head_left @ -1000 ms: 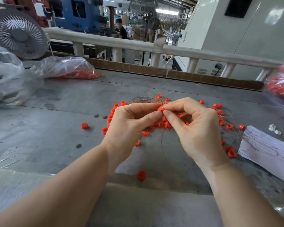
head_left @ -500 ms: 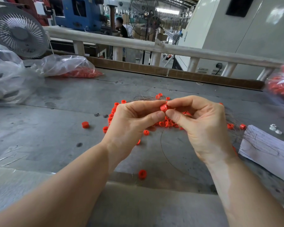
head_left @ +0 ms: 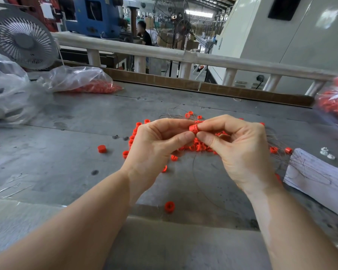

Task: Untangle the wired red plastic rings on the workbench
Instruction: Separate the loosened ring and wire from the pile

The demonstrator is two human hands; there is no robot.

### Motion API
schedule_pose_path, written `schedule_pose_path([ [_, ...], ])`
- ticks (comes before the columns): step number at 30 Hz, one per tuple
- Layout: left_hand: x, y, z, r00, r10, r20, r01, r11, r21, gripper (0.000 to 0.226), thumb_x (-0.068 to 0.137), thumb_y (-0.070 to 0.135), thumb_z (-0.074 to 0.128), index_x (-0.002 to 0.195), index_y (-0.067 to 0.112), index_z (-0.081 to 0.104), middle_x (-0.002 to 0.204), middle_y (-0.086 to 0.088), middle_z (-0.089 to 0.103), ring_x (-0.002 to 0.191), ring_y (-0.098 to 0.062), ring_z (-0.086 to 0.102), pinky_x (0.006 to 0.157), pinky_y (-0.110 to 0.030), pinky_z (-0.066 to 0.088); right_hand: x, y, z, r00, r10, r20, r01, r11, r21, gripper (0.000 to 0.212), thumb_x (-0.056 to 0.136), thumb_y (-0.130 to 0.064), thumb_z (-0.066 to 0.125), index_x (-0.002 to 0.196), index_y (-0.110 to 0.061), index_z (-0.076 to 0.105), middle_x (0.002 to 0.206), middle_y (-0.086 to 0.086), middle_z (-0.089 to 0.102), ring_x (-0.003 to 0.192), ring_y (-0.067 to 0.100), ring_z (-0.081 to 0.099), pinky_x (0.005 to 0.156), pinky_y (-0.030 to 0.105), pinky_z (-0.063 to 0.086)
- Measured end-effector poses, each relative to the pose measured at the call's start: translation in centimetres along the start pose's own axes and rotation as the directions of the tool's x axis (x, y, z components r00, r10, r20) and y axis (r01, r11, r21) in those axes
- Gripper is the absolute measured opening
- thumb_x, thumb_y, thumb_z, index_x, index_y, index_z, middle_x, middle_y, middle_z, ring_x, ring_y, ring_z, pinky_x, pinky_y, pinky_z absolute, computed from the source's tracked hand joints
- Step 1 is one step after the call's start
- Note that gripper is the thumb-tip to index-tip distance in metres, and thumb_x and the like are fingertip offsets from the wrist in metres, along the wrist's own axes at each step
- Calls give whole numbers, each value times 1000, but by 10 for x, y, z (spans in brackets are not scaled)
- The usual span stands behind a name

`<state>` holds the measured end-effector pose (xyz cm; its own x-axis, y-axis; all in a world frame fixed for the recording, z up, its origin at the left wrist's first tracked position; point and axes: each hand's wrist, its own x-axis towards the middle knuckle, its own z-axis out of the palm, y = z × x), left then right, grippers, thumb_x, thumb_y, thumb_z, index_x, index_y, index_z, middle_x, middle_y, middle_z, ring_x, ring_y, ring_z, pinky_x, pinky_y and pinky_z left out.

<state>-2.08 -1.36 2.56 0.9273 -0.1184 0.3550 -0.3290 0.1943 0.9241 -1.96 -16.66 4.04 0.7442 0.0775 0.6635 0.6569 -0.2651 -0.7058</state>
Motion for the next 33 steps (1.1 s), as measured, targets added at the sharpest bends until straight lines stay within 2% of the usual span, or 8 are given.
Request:
schedule_pose_path([
  [4,0,-1,1,1000,8,-12,-8,1000,-4,18,67,22,71,84,20,75,85,-4,75,78,-15,69,70,-27,55,-2,0,1,1000,-5,-8,5,999,-52,15,75,-14,74,78,-27,69,76,-15,71,73,2,66,68,13,46],
  [7,0,-1,2,998,53,-27,-52,998,32,16,68,21,70,83,22,75,84,-1,75,78,-13,70,70,-27,56,-3,0,3,1000,20,-17,-21,998,-63,15,77,-10,74,77,-25,69,73,-13,71,71,3,66,67,15,48],
  [9,-1,0,3,996,85,-31,-83,995,53,17,68,19,70,84,21,73,83,2,75,78,-10,70,68,-22,56,-4,-1,3,999,35,-21,-37,997,-63,17,77,-9,74,75,-24,68,71,-14,70,70,3,65,67,16,48],
  [14,0,0,4,988,145,-45,-140,985,100,17,73,4,70,85,15,71,79,7,74,75,-5,70,68,-13,51,-4,-2,5,999,38,-22,-39,998,-52,21,77,-4,73,73,-24,67,67,-14,68,67,0,63,65,13,45],
  [19,-1,-1,5,983,157,-94,-147,983,108,19,75,-3,69,83,14,71,73,7,73,69,-4,67,64,-14,51,-6,-4,7,999,-43,11,44,993,-110,19,78,2,69,80,-18,68,76,-12,64,71,-2,60,66,7,41],
  [24,0,-2,5,984,140,-110,-128,986,110,20,74,-2,70,79,17,70,69,7,72,65,-5,67,63,-16,53,-6,-3,9,998,-63,25,65,989,-131,22,78,6,68,83,-15,68,80,-6,64,77,7,61,71,11,45],
  [33,0,-3,6,984,134,-121,-121,987,108,21,75,-5,69,78,16,69,68,8,72,64,-4,67,63,-14,52,-7,-2,9,997,-78,22,80,976,-202,13,78,5,68,83,-6,71,80,5,65,78,10,61,72,14,48],
])
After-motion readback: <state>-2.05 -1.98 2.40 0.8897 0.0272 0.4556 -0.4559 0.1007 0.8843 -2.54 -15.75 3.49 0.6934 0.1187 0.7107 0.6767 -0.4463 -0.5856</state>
